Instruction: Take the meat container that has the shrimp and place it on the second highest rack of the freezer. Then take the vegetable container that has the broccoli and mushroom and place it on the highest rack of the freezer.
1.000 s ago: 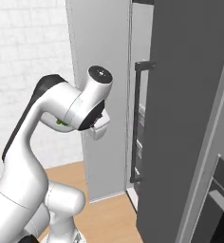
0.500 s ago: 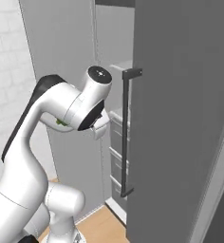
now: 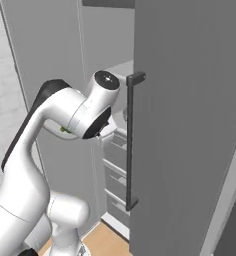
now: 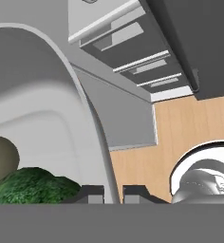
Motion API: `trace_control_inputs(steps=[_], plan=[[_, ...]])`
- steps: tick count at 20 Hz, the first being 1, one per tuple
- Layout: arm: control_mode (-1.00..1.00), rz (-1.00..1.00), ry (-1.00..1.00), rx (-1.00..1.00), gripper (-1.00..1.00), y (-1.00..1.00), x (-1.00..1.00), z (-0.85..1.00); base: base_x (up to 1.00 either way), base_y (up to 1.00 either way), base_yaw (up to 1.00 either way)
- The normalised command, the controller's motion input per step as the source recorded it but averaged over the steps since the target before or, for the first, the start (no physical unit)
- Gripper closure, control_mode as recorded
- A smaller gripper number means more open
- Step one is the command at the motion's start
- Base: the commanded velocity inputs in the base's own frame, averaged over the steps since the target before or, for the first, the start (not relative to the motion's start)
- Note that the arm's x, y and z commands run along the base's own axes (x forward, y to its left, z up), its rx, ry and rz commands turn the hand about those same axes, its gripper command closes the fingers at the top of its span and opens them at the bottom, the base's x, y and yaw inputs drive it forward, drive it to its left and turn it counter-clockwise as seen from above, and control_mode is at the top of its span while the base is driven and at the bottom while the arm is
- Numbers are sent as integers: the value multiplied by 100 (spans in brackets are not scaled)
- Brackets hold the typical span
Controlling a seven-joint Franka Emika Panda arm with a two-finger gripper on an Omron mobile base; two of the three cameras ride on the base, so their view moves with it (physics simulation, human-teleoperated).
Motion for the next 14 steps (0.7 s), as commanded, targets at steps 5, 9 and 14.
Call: trace_control_inputs(steps=[5, 9, 14], plan=[[100, 0, 0, 0, 100, 0, 0, 0, 38, 44, -29], [100, 0, 0, 0, 100, 0, 0, 0, 33, 34, -26], [100, 0, 0, 0, 100, 0, 0, 0, 31, 2, -19]])
